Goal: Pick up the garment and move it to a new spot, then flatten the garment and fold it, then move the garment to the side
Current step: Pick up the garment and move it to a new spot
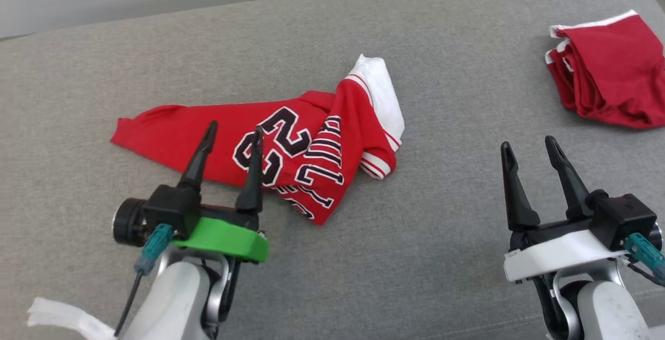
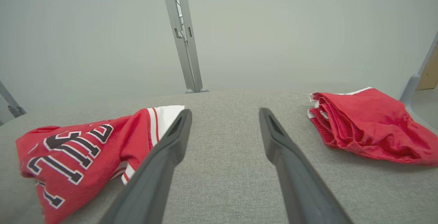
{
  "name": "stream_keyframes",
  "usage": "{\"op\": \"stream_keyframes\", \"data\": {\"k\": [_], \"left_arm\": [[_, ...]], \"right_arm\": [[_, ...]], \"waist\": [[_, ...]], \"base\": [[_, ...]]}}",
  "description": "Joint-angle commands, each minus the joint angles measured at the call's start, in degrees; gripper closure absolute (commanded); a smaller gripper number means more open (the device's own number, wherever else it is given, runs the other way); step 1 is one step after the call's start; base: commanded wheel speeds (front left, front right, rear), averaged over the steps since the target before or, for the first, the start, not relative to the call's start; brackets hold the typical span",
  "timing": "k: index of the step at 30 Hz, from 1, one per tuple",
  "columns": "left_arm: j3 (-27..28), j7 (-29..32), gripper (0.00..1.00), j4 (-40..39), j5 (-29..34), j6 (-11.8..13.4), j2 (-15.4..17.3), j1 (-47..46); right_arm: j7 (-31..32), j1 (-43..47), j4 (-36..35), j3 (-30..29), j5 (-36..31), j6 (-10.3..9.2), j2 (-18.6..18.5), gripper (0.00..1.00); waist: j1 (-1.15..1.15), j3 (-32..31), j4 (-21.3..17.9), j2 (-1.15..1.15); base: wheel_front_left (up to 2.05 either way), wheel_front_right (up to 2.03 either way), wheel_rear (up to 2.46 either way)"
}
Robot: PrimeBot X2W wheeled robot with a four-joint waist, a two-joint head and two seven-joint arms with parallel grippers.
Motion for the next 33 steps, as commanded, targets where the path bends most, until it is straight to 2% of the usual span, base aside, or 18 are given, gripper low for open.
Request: {"op": "stream_keyframes", "data": {"k": [1, 7, 14, 33], "left_arm": [[1.0, -0.1, 0.0, -0.2, 0.4, 0.6, 0.9, 1.8], [6.4, -0.1, 0.0, -1.3, -0.1, 2.4, 3.5, 7.3], [8.7, -0.1, 0.0, -0.7, 0.5, 2.5, 5.1, 11.7], [11.2, -0.1, 0.0, 0.6, 2.0, 0.9, 4.5, 13.9]], "right_arm": [[0.3, 1.3, -0.1, -0.2, -0.5, -0.09, -0.1, 0.0], [1.4, 2.9, -0.1, -0.5, -0.6, -0.09, -0.1, 0.0], [2.7, 5.3, -0.3, -0.2, -1.2, -0.09, -0.1, 0.0], [4.2, 6.9, -1.7, 0.3, -1.4, -0.09, -0.3, 0.0]], "waist": [[0.0, -5.1, 5.6, 0.0], [0.0, -7.5, 7.0, 0.0], [0.0, -9.2, 6.5, 0.0], [0.0, -9.8, 5.8, 0.0]], "base": [[0.0, 0.0, 0.0], [0.0, 0.0, 0.0], [0.0, 0.0, 0.0], [0.0, 0.0, 0.0]]}}
